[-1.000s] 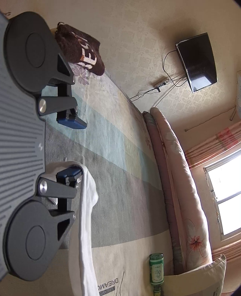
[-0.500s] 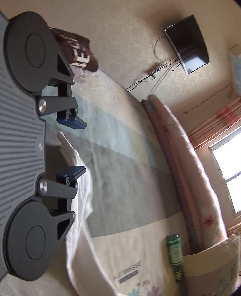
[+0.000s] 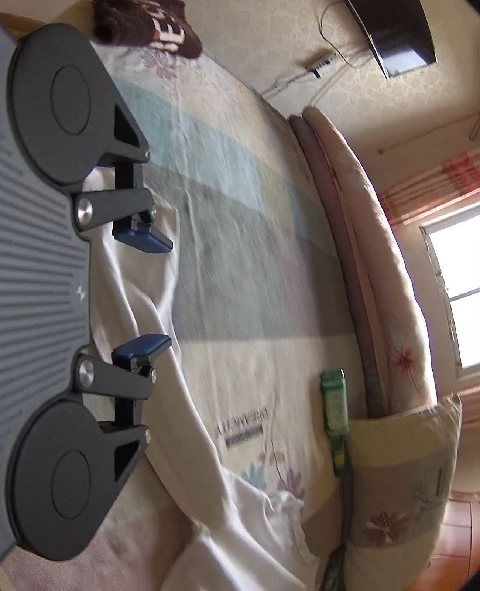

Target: Fold clothes

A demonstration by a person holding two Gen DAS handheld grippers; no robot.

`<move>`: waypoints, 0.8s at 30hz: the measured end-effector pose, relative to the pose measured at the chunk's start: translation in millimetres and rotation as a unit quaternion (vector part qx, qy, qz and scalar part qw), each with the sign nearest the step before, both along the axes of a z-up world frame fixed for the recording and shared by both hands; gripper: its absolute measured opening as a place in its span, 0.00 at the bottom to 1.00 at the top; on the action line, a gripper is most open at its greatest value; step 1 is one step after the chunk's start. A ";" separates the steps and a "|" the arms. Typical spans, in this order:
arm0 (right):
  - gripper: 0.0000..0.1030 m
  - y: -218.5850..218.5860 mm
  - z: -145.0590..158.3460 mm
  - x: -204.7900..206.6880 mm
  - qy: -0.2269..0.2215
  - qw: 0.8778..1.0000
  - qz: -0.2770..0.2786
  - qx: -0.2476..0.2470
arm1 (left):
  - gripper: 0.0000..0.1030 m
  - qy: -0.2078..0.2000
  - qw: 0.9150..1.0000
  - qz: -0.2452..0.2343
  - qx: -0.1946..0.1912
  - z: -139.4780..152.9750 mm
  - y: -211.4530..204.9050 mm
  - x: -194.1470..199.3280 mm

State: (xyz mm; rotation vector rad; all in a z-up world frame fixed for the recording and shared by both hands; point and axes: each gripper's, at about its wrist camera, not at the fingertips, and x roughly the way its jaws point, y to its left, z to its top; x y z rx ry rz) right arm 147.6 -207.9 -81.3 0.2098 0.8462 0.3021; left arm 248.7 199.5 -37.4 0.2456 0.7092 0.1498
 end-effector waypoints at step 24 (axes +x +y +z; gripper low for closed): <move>1.00 -63.0 -14.0 -10.8 0.005 0.998 -0.066 0.000 | 0.61 0.101 0.969 -0.176 -0.143 -72.3 -162.9 32.0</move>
